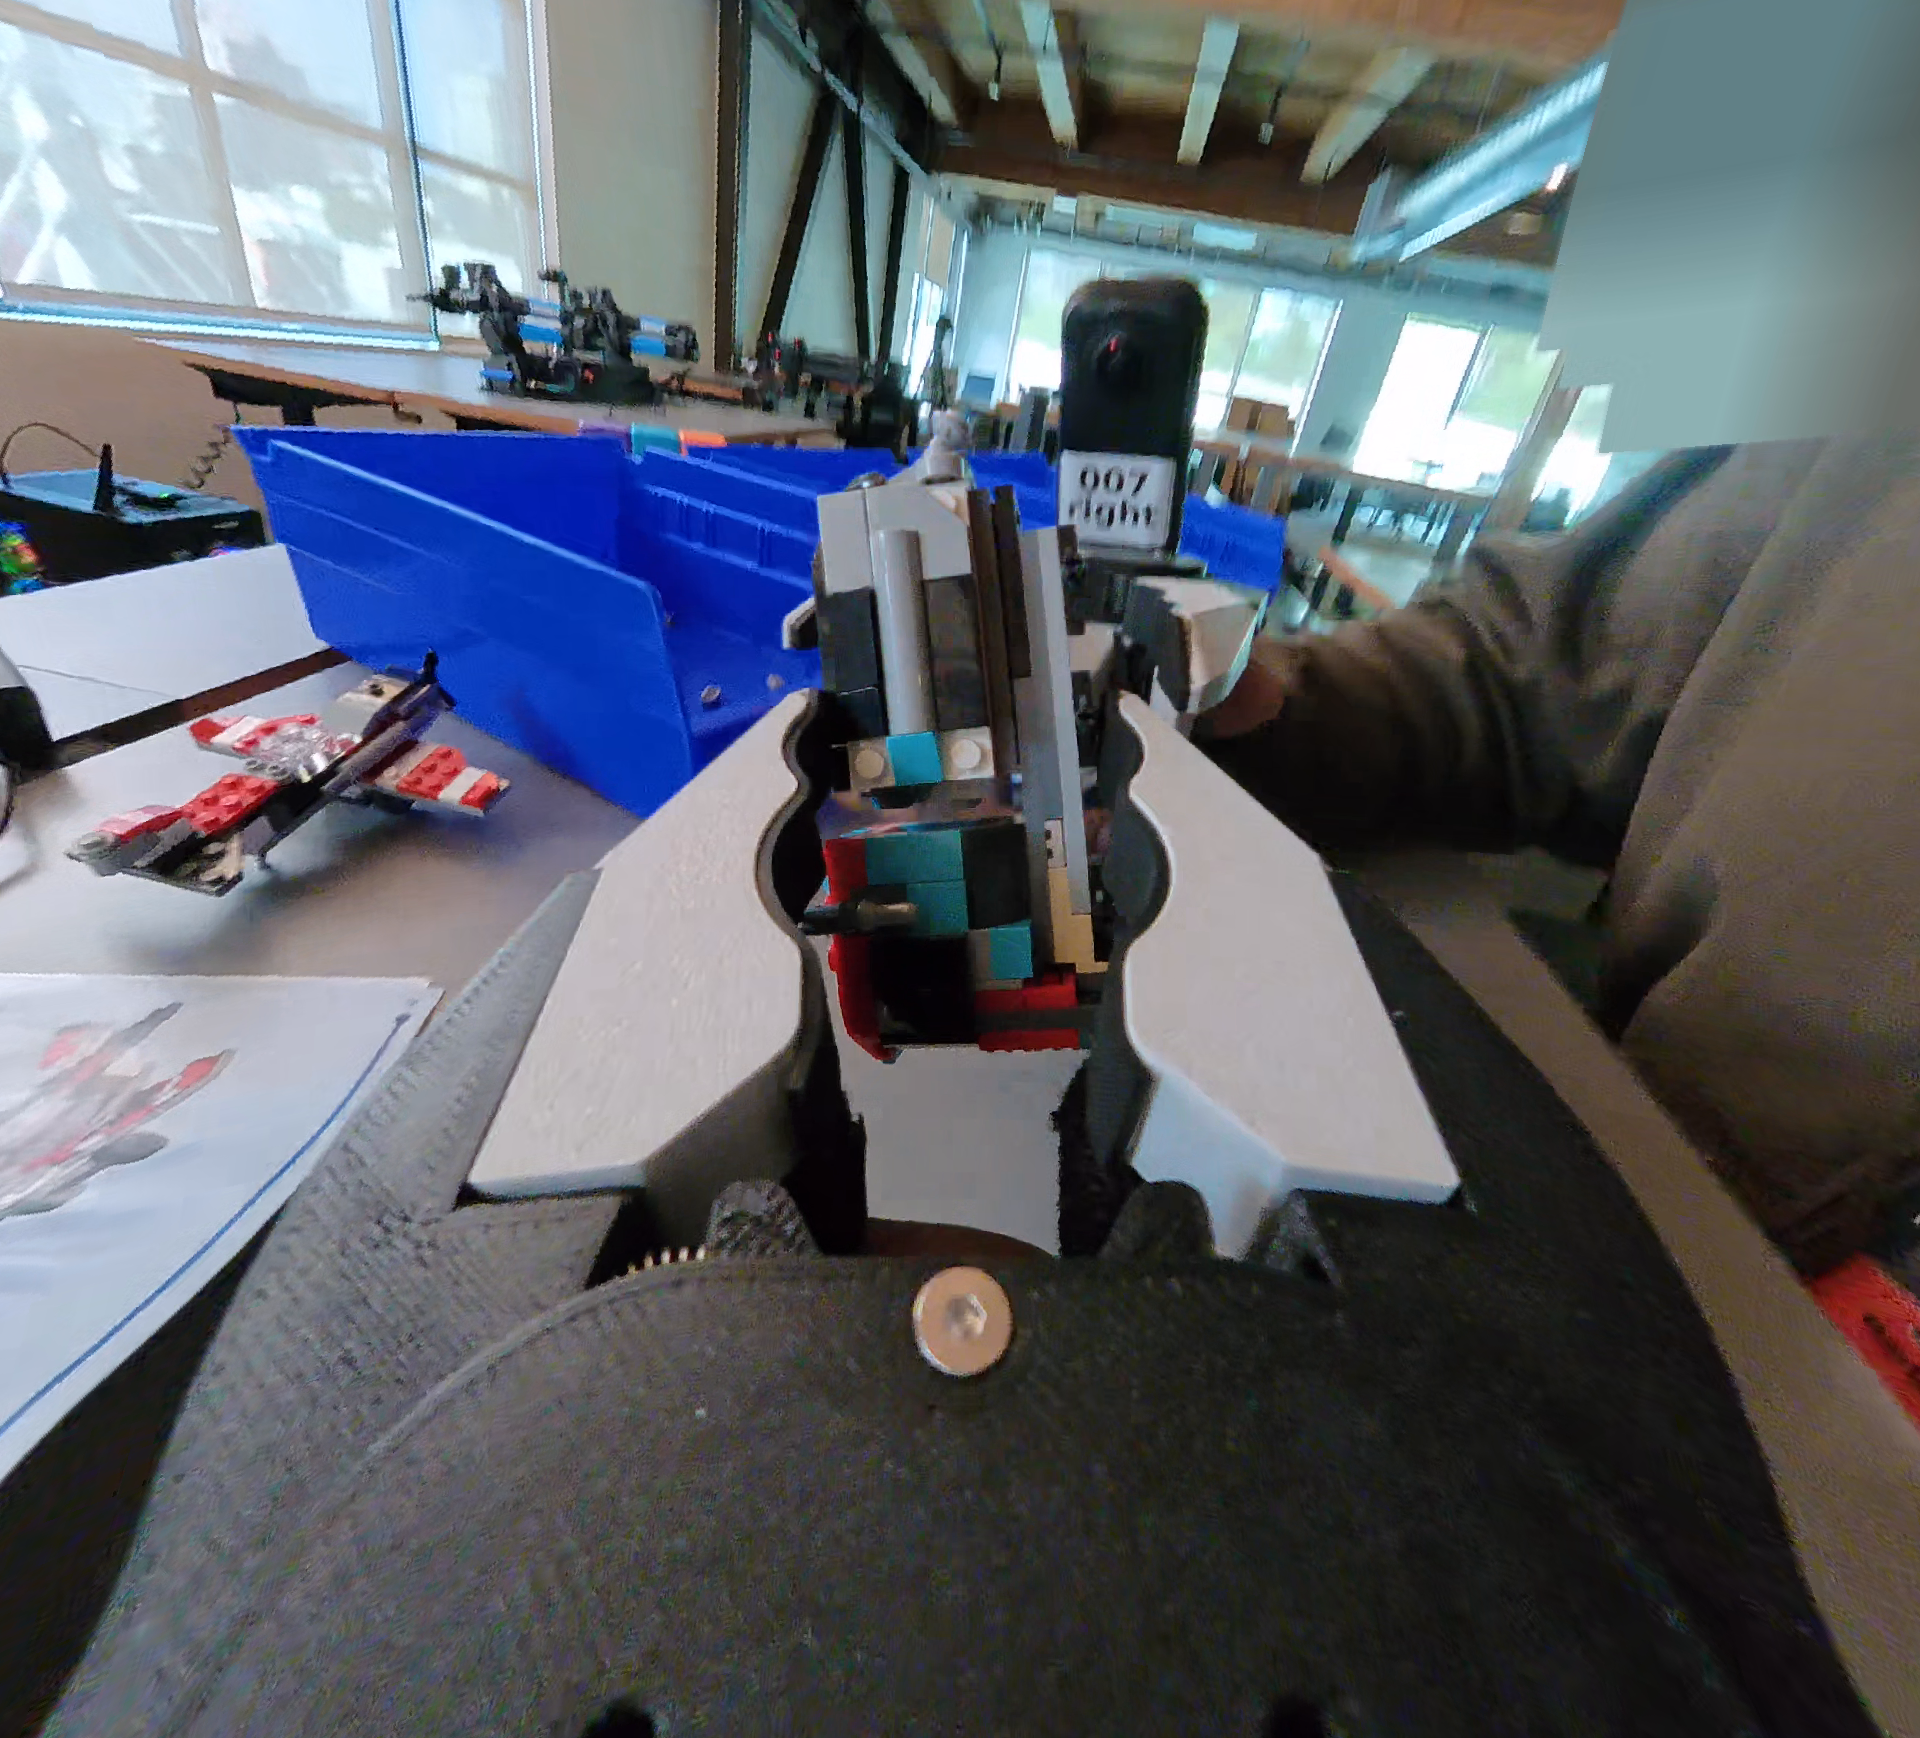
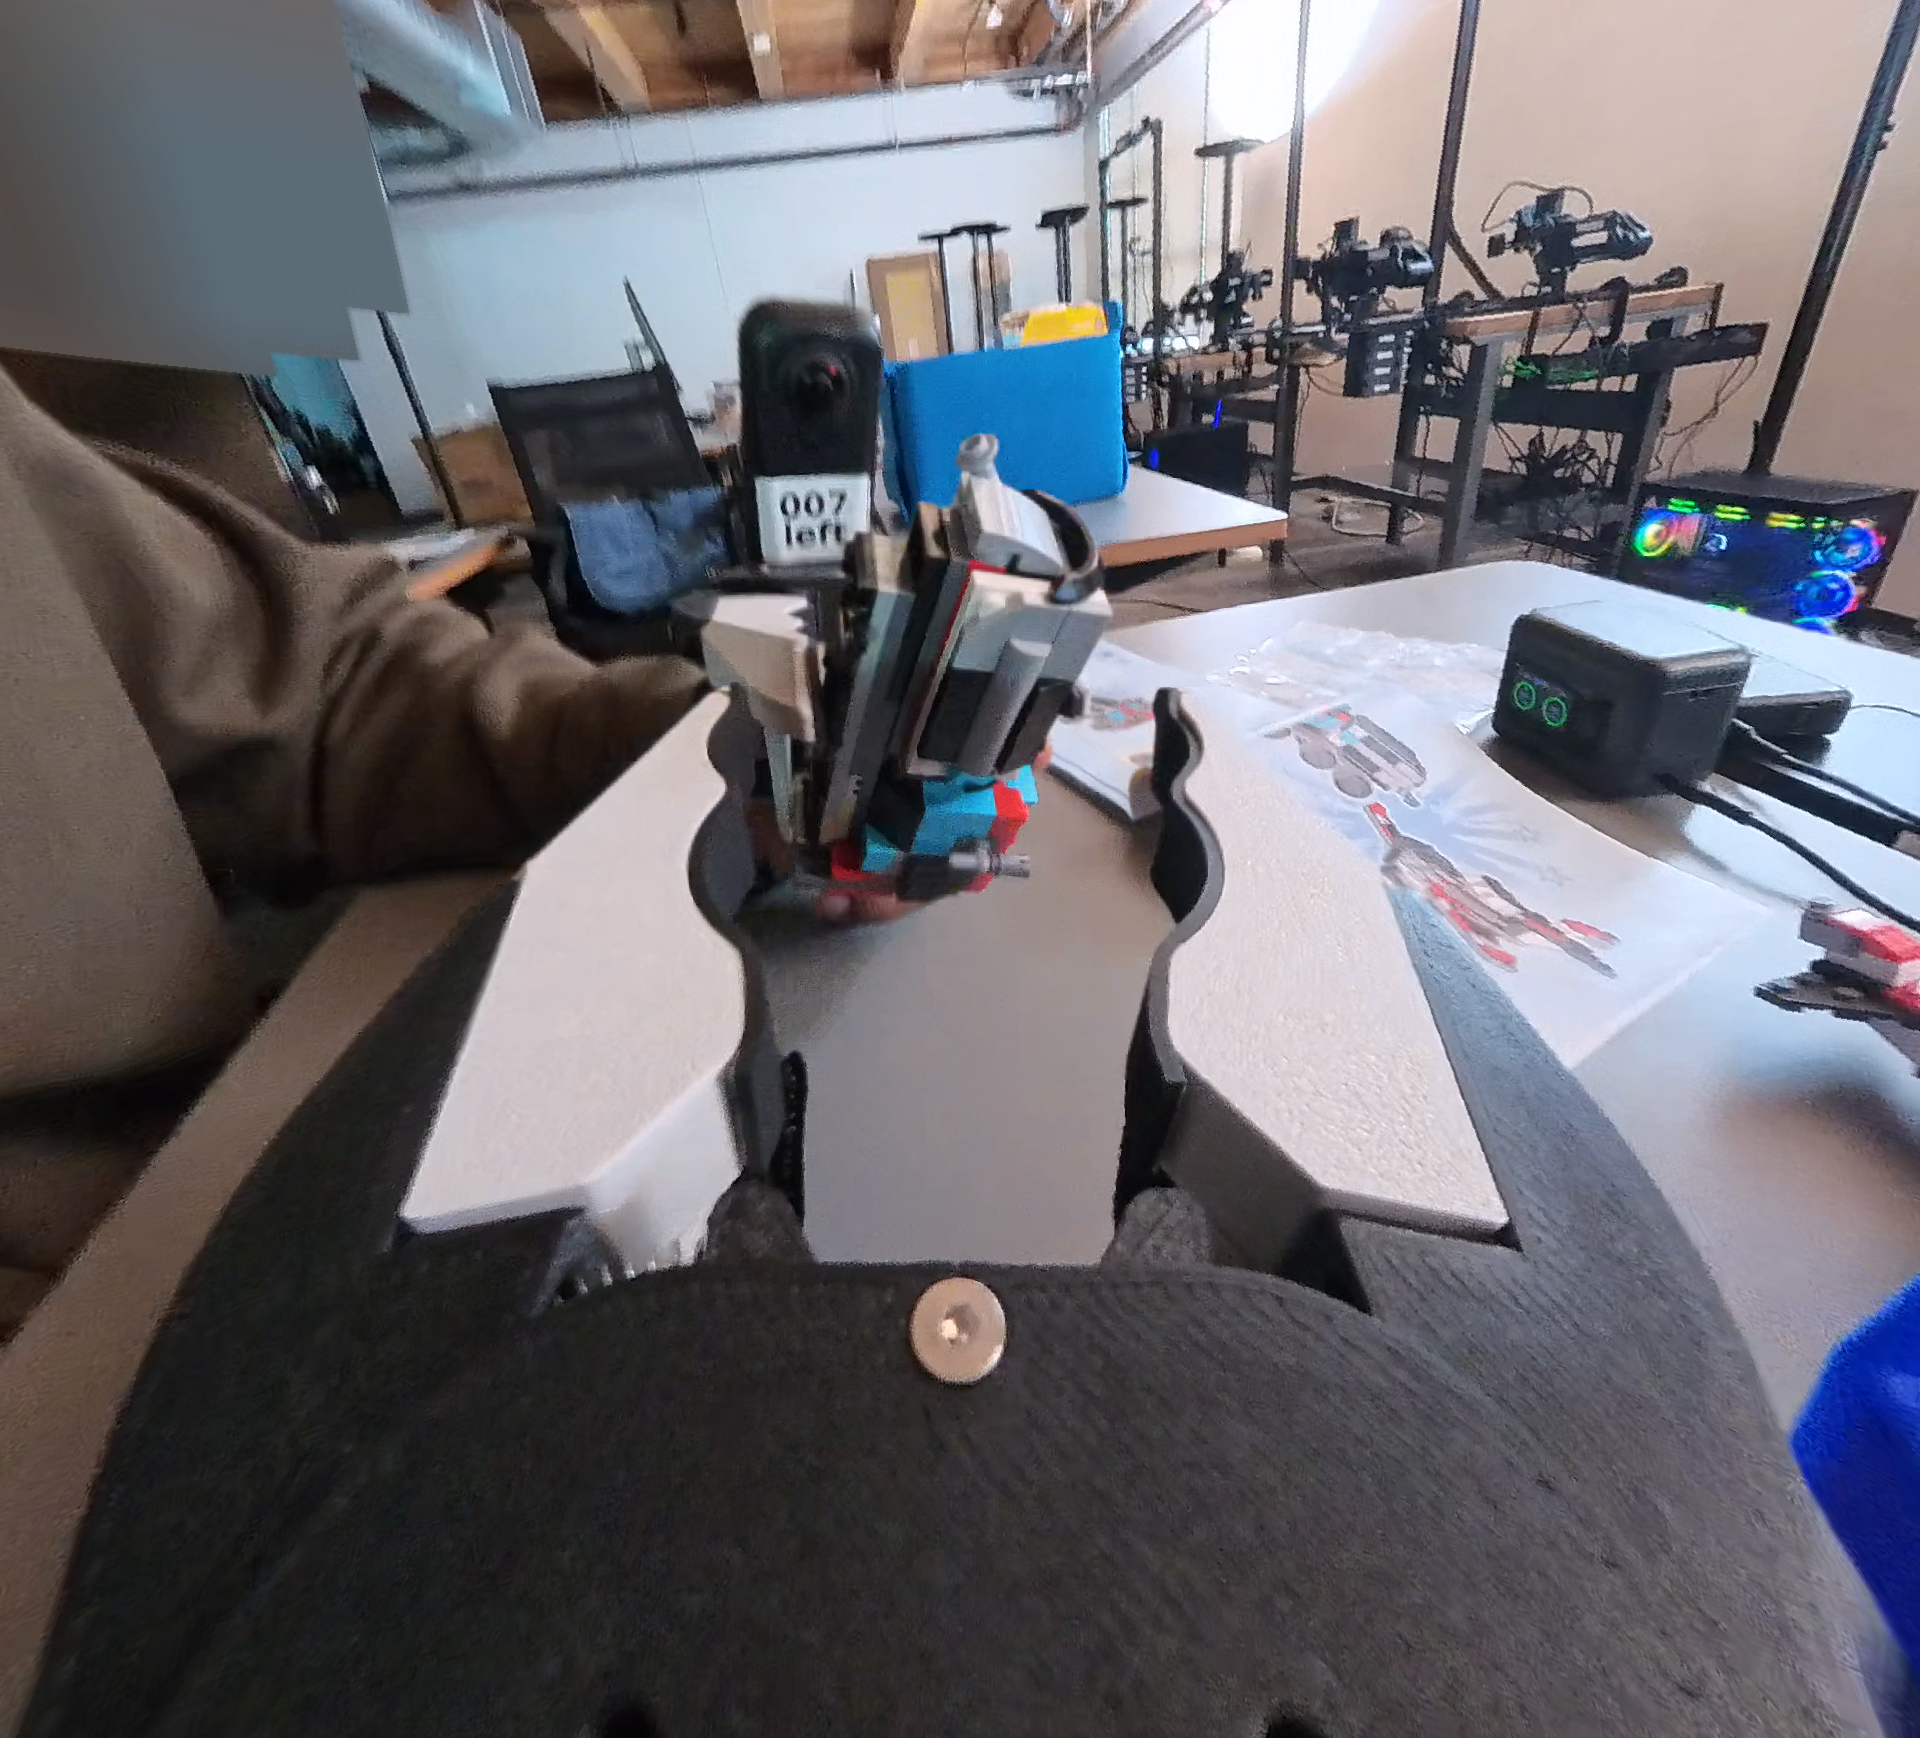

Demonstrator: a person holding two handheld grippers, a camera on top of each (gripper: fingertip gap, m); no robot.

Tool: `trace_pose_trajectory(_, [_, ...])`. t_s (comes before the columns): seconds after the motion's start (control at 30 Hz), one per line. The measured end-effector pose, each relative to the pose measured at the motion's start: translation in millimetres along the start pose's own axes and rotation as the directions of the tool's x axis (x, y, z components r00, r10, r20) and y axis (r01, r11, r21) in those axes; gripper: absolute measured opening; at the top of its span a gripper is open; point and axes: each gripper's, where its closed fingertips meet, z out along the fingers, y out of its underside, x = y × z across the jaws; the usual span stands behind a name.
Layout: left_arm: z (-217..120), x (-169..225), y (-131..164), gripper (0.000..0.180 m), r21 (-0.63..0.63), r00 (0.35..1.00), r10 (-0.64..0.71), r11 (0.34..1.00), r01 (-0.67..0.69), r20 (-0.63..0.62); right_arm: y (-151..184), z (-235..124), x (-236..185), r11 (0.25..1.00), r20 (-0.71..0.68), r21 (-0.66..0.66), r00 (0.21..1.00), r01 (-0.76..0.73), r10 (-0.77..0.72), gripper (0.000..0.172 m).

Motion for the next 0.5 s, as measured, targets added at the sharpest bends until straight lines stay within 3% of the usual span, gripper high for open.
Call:
trace_pose_trajectory(0.23, [-2,-4,-27,0.051,0.233,0.965,-0.232,0.938,0.256,-0.126,-23,3,0,0.984,0.004,0.149,0.996,-0.094,0.095,0.073])
trace_pose_trajectory(0.5, [3,-10,-35,0.051,0.313,0.891,-0.379,0.839,0.445,-0.251,-23,-6,9,0.970,-0.024,0.185,0.986,-0.157,0.164,0.065])
